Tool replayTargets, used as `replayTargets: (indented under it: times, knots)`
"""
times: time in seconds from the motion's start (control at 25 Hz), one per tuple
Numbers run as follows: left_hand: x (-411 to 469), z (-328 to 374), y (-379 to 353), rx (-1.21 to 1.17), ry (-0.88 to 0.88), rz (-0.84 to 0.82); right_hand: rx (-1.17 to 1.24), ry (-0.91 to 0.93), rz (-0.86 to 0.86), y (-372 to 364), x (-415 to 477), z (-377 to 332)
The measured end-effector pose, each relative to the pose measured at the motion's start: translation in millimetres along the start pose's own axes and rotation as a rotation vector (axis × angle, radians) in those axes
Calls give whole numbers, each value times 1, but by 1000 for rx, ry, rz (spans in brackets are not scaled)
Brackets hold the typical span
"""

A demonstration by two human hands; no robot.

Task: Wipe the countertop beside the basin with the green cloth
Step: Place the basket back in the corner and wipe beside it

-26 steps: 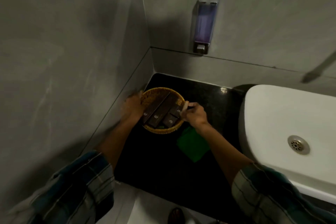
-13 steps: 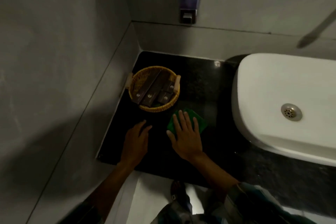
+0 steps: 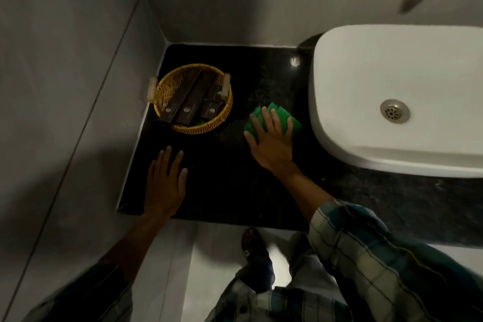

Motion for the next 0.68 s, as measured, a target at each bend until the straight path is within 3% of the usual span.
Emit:
replayTargets:
  times: [0.12,0.24,0.36,0.52,0.68]
  knots:
    - [-5,22,0,-72,-32,18,40,194,-21,-17,-83,-32]
    - [-1,98,-10,-136,-207,3,-10,323,-56,-19,-156,-3]
    - [8,144,-22,-103,-225,-57,-50,146,-42,0,-93,40]
    - [-18,138,-33,35,-239,-81,60,-10,-154,-3,26,40]
    - [-4,131,-42,66,-246,-19,125,-96,-66,9,118,33]
Point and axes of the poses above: each hand's wrist, its own x-axis towards the middle knuckle, its own y-axis out of the back of the hand, z = x × y, the point moved 8 cm from there along x, towards the middle knuckle
